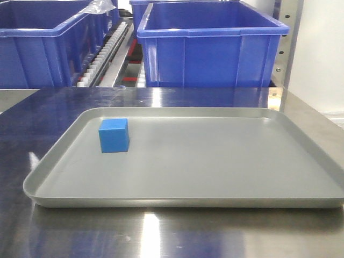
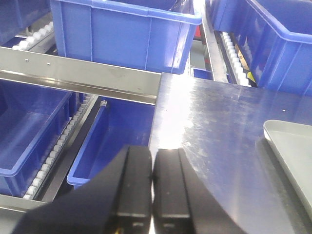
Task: Sort and place red and blue blocks on shelf
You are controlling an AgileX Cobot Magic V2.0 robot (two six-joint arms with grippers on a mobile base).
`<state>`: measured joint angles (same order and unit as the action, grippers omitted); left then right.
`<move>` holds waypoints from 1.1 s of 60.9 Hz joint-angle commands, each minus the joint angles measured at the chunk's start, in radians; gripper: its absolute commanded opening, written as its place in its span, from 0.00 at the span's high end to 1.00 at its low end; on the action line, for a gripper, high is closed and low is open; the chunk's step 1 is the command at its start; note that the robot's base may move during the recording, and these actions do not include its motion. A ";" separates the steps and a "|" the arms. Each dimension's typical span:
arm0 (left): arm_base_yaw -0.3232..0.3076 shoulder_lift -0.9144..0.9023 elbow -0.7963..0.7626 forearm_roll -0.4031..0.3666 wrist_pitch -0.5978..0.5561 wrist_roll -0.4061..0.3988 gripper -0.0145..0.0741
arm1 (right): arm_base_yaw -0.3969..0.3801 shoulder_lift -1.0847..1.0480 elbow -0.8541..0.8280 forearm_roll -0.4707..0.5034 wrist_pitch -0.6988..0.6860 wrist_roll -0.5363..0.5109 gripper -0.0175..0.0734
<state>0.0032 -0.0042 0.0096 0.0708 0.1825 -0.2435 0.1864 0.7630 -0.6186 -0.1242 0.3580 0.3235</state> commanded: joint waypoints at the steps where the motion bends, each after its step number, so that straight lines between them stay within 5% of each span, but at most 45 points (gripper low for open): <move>1: 0.000 -0.014 0.023 -0.007 -0.087 -0.001 0.68 | -0.044 -0.097 0.033 -0.015 -0.083 -0.010 0.75; 26: 0.000 -0.014 0.023 -0.007 -0.087 -0.001 0.68 | -0.141 -0.469 0.299 -0.015 -0.078 -0.010 0.75; 67: 0.000 -0.014 0.023 -0.007 -0.087 -0.001 0.68 | -0.141 -0.491 0.318 -0.015 -0.106 -0.010 0.75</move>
<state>0.0032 -0.0042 0.0096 0.0708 0.1825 -0.2435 0.0498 0.2648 -0.2732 -0.1258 0.3465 0.3235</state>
